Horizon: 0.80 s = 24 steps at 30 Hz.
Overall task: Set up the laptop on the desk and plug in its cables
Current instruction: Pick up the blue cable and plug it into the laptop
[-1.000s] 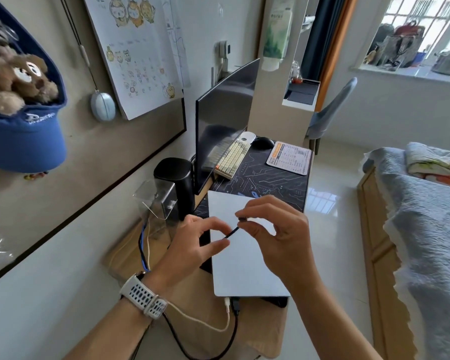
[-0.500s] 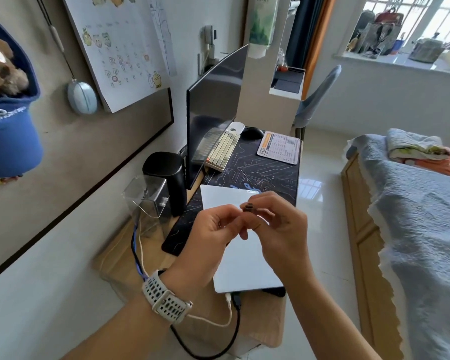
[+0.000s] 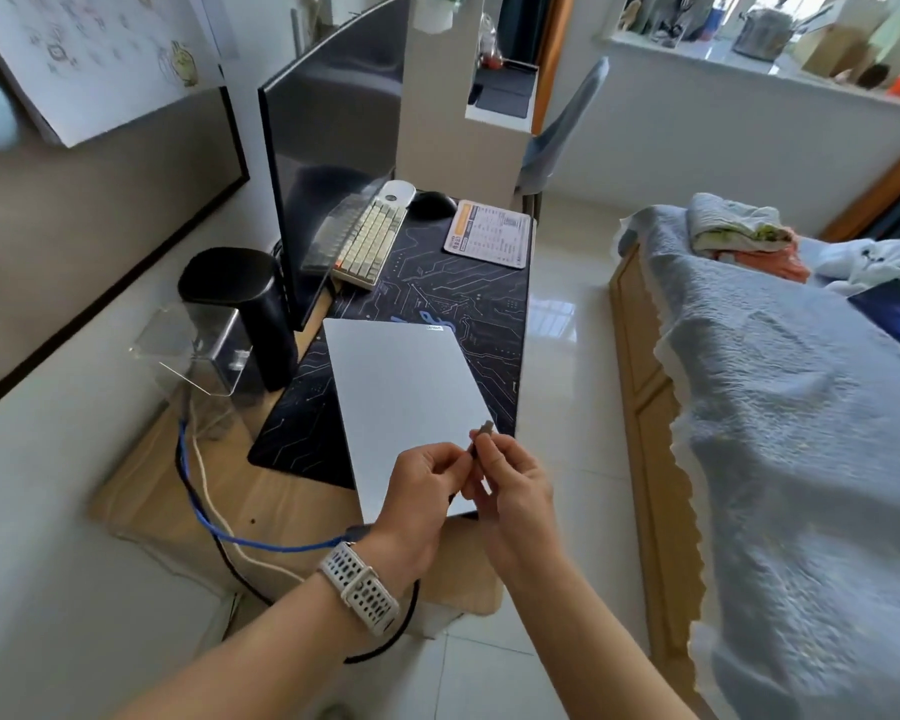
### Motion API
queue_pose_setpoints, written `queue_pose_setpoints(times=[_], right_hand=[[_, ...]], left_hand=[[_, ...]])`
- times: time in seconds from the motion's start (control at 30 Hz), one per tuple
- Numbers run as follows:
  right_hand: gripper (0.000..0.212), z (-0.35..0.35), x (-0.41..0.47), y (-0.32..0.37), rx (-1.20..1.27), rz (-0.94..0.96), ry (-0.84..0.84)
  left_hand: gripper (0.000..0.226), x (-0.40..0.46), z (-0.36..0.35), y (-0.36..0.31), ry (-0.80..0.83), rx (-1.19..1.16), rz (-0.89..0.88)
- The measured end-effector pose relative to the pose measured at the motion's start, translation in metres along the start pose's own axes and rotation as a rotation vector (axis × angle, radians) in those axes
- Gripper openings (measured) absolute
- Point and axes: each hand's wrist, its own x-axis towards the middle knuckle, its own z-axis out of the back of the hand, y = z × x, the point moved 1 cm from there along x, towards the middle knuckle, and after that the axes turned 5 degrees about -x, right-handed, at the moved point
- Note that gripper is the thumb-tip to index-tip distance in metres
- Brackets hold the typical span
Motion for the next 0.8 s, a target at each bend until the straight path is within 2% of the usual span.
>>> queue_pose_setpoints(times=[0.07,0.17,0.23,0.33,0.4,0.5,0.57,0.63,0.73,0.8], right_hand=[[0.030,0.009,0.000,-0.009,0.118,-0.124,-0.062],[0.019,0.024,0.000,-0.019,0.201,-0.213,-0.131],[0.017,0.033,0.001,-0.025,0.162,-0.243,-0.157],[0.017,0.048,0.004,-0.038,0.001,-0.282,-0.200],[0.019,0.055,0.005,-0.047,-0.069,-0.304,-0.210],[0.020,0.064,0.006,-0.058,-0.092,-0.356,-0.181],[0.017,0.067,0.007,-0.066,-0.198,-0.384,-0.160],[0.015,0.069,0.009,-0.076,-0.297,-0.404,-0.163],[0.016,0.067,0.013,-0.093,-0.355,-0.441,-0.170],[0.016,0.064,0.014,-0.104,-0.389,-0.480,-0.157]], left_hand=[[0.036,0.001,-0.003,0.012,-0.012,0.052,0.061],[0.028,0.003,-0.005,0.033,-0.024,0.205,0.140],[0.024,0.004,-0.003,0.039,-0.004,0.356,0.141],[0.027,0.006,0.004,0.039,0.082,0.745,0.113],[0.026,0.011,0.020,0.041,0.028,0.911,0.086],[0.018,0.020,0.051,0.040,-0.141,1.015,0.023],[0.016,0.025,0.071,0.040,-0.243,1.108,-0.004],[0.021,0.030,0.088,0.043,-0.319,1.053,0.083],[0.023,0.034,0.097,0.047,-0.357,0.563,0.416],[0.035,0.038,0.098,0.053,-0.371,0.362,0.535]])
